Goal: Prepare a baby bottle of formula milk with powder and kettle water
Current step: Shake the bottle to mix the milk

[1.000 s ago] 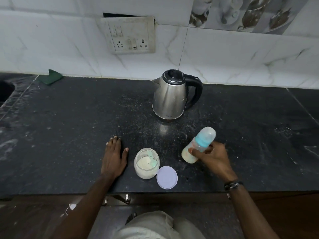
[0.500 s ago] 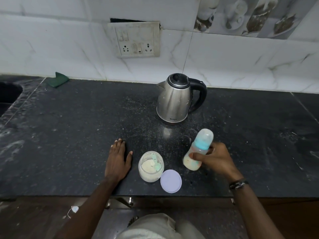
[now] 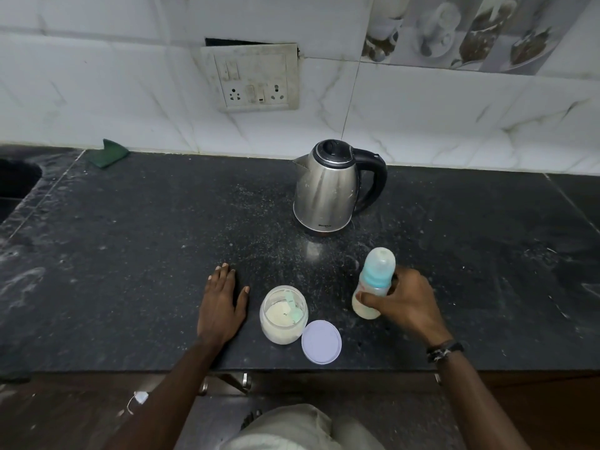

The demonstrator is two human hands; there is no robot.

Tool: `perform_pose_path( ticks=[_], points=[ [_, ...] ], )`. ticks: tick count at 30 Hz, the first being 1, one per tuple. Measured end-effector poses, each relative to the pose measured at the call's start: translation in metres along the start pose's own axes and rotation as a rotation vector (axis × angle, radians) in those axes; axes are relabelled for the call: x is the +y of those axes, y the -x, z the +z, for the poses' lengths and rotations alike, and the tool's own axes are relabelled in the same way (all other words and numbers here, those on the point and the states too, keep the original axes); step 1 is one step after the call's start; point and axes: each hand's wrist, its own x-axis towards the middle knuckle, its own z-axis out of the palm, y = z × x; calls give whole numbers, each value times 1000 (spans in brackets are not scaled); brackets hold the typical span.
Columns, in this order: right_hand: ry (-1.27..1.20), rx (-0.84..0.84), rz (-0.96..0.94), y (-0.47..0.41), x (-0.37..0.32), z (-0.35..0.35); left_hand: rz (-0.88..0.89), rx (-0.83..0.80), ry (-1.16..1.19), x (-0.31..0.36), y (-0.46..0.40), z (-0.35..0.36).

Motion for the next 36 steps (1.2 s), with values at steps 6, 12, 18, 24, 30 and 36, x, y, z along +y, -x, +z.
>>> perform_pose_path(
  ticks=[6,12,18,24,30,36],
  points=[
    [59,-2,-31,-1,-7,-2,-9,-14,-7,-2,0,2],
    [32,-28,-23,-1,-9,0,-11,-9,-6,0,0,-1],
    [-2,-38,-20,-3,-16,3,-4,-11,-6,-1,0,0],
    [-61,-35,-6,-5,-18,7,-4,-12,-6,-1,1,-1],
    [-57,-32,2,-6,-16,11,-8,-21,1,-2,1,1],
    [-70,-41,17,-8,-13,10,-5,-15,6,-1,1,-1]
  ],
)
